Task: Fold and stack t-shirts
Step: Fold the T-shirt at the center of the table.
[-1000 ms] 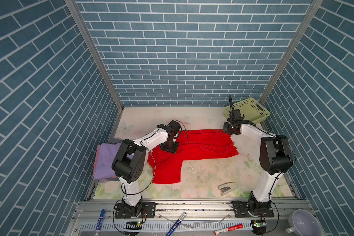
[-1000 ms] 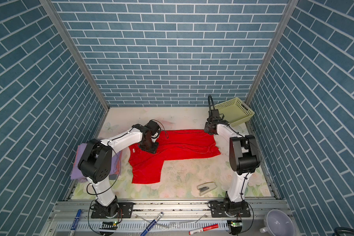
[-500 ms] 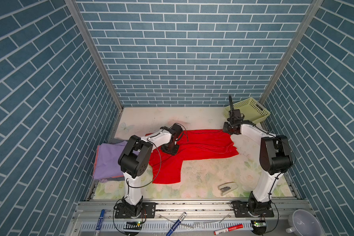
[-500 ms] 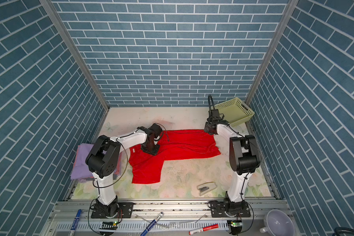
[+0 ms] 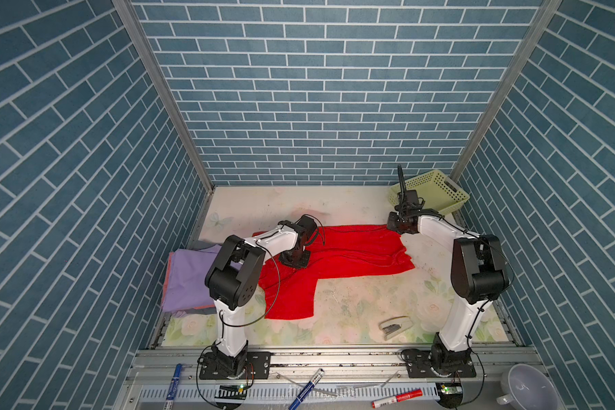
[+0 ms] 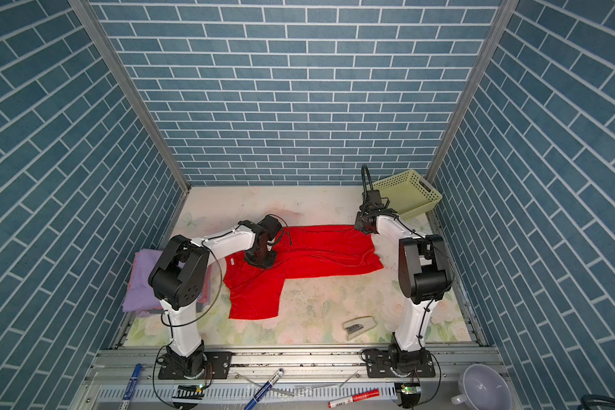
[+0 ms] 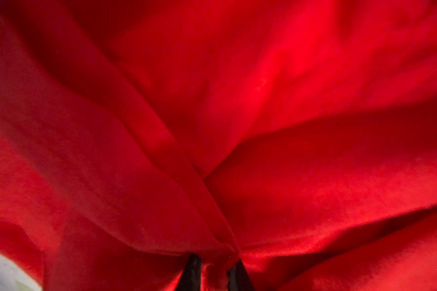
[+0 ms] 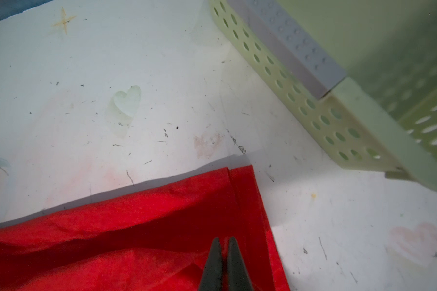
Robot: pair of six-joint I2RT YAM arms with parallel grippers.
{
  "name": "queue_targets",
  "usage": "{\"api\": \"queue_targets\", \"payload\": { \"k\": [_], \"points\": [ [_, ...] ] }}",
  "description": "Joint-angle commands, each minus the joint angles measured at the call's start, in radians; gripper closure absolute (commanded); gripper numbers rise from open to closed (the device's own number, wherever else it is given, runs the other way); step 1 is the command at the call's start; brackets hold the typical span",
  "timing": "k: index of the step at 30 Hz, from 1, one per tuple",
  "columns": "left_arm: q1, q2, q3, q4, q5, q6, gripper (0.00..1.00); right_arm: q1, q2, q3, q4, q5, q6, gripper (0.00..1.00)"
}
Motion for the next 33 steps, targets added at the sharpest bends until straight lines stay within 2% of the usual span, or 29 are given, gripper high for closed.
{"api": "queue_targets", "payload": {
  "k": [1,8,17,19,25,33],
  "points": [
    [0.026,-0.04,-0.024,-0.014,0.01,-0.03,0.8,0.003,0.008,0.003,0.0,-0.013,0.001,1.0],
    [0.096,-0.092,-0.071,0.045,0.113,-0.071,0.8,0.002,0.02,0.016,0.001,-0.019,-0.007,1.0],
    [0.127,-0.101,-0.097,0.085,0.18,-0.092,0.97,0.002,0.03,0.024,0.002,-0.022,-0.007,1.0],
    [0.126,-0.104,-0.099,0.086,0.18,-0.096,1.0,0.003,0.031,0.023,0.002,-0.022,-0.007,1.0],
    [0.136,-0.16,-0.056,0.038,0.145,-0.091,1.0,0.003,0.014,0.033,0.008,-0.02,0.003,1.0],
    [0.251,-0.36,0.048,-0.018,0.106,-0.088,1.0,0.002,-0.051,0.102,0.027,0.003,-0.011,1.0]
  ]
}}
